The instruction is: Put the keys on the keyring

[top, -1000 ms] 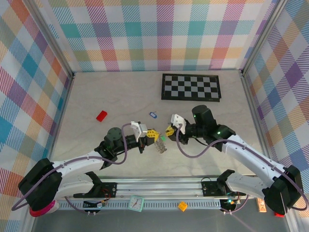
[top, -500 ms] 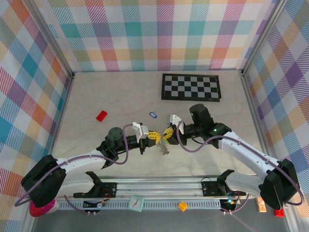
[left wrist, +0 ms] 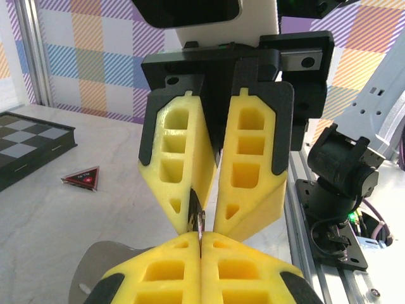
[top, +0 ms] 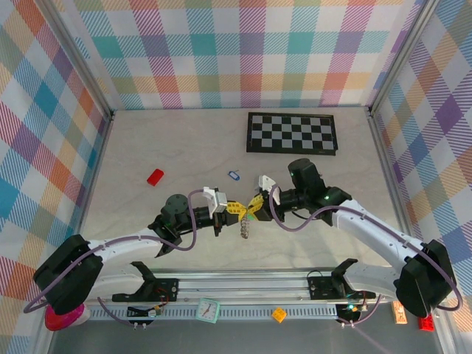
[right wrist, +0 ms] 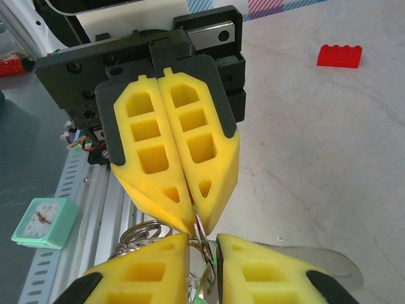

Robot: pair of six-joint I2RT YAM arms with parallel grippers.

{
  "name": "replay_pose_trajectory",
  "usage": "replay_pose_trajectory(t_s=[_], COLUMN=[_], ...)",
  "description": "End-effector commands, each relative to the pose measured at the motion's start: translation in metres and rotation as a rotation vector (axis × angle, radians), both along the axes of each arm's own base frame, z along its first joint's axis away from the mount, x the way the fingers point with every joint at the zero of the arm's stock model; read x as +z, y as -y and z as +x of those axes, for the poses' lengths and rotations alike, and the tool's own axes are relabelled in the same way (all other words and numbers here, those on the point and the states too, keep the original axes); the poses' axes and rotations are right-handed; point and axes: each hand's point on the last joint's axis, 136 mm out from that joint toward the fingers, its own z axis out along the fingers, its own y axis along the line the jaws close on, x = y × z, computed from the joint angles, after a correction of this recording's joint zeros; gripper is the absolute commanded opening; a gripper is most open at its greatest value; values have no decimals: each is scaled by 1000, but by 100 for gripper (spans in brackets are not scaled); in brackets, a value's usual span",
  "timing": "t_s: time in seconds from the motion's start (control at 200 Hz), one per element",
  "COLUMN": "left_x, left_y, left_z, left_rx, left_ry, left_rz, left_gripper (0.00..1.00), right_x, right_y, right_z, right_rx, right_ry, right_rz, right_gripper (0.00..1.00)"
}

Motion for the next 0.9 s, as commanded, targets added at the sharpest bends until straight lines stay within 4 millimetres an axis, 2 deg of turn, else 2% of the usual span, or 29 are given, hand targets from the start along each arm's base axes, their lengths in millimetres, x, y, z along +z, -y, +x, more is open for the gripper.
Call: replay_pose_trajectory(t_s=[0.0,0.115,0.145,0.235,0.33,0.45,0.545,0.745,0.895], left_x=[28,27,25,17,5,-8,-8,-9,-10], left_y=[3,1,0,-4,-7,-10,-9,-3,0], left_z=[-3,0,2,11,13,14,14,16,16], left_rx=[-32,-11,8,66,92,92,80,50,28], left_ry=[74,73,69,54,50,50,60,62,60], left_rz=[-79,-79,-72,-29,61,189,230,278,293], left_gripper=[0,0,0,19,25,24,23,18,10], right_x=[17,17,16,15,12,5,0,5,11], right_y=[-8,-7,-6,-2,2,6,5,-2,-8], right_z=[-4,-6,-6,-5,-3,-2,-2,-3,-5], right_rx=[62,76,76,70,64,73,93,130,151], right_ry=[19,22,26,46,62,74,89,130,146], right_rz=[58,43,35,3,-51,-150,-223,-265,-259], right_gripper=[13,0,0,0,0,0,0,0,0])
